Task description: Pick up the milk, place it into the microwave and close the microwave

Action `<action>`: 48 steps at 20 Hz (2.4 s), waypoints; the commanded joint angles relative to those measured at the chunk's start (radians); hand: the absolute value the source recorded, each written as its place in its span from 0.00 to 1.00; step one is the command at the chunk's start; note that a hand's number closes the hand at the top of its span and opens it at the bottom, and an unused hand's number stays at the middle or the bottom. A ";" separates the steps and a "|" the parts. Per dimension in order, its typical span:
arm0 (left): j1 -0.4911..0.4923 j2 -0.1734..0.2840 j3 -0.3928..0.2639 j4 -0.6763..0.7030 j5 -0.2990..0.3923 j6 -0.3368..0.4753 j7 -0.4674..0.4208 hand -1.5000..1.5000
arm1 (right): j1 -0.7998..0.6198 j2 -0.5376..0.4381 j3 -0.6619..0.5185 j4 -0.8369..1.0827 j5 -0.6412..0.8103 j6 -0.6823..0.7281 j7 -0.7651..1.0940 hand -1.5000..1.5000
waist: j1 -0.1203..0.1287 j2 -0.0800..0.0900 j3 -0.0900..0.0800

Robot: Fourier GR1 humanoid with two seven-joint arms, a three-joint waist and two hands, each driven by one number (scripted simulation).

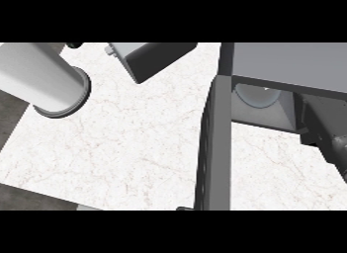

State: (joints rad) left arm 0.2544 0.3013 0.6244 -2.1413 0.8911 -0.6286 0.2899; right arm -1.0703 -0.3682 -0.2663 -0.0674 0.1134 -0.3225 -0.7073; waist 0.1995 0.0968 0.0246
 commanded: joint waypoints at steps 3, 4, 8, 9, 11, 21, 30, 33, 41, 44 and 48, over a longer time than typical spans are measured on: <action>-0.032 0.007 -0.015 0.018 -0.020 -0.006 -0.002 0.00 | -0.100 0.034 0.082 0.027 0.081 -0.018 0.116 0.00 | 0.028 -0.009 -0.022; -0.039 0.014 -0.016 0.030 -0.034 -0.006 0.002 0.00 | -0.108 0.043 0.073 0.025 0.071 -0.028 0.128 0.00 | 0.019 -0.009 -0.022; -0.039 -0.012 -0.046 0.037 -0.041 -0.018 -0.002 0.00 | -0.126 0.097 0.072 0.018 0.065 -0.078 0.143 0.00 | 0.029 -0.014 -0.023; -0.037 -0.017 -0.054 0.027 -0.044 -0.014 0.001 0.00 | -0.143 0.089 0.067 0.015 0.059 -0.093 0.162 0.00 | 0.027 -0.019 -0.022; -0.046 0.000 -0.052 0.053 -0.036 -0.018 0.007 0.00 | -0.149 0.127 0.071 0.010 0.060 -0.124 0.159 0.00 | 0.027 -0.021 -0.023; -0.038 -0.040 -0.092 0.075 -0.090 -0.046 0.001 0.00 | -0.140 0.121 0.015 -0.032 -0.003 -0.161 0.094 0.00 | -0.023 -0.028 -0.022; 0.008 -0.109 -0.136 0.056 -0.170 -0.085 -0.010 0.00 | -0.103 0.121 0.051 0.004 0.031 -0.123 0.081 0.00 | -0.078 -0.051 -0.022; 0.022 -0.162 -0.170 0.033 -0.198 -0.094 -0.024 0.00 | -0.107 0.117 0.044 0.002 0.021 -0.081 0.096 0.00 | -0.103 -0.062 -0.023; 0.093 -0.219 -0.288 0.038 -0.235 -0.229 -0.027 0.00 | 0.001 0.127 -0.017 -0.037 -0.054 0.255 -0.009 0.00 | -0.152 -0.082 -0.022; 0.095 -0.192 -0.317 0.125 -0.250 -0.325 -0.032 0.00 | 0.049 0.153 -0.039 -0.045 -0.083 0.330 -0.042 0.00 | -0.167 -0.085 -0.024; -0.018 -0.253 -0.355 0.170 -0.399 -0.301 -0.042 0.00 | 0.102 0.218 -0.058 -0.066 -0.115 0.418 -0.073 0.00 | -0.196 -0.092 -0.024</action>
State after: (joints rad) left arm 0.2967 0.0800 0.3002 -2.0263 0.5855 -0.9062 0.2566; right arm -1.0133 -0.1925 -0.3053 -0.1113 0.0280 0.0078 -0.7444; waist 0.0311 0.0174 0.0030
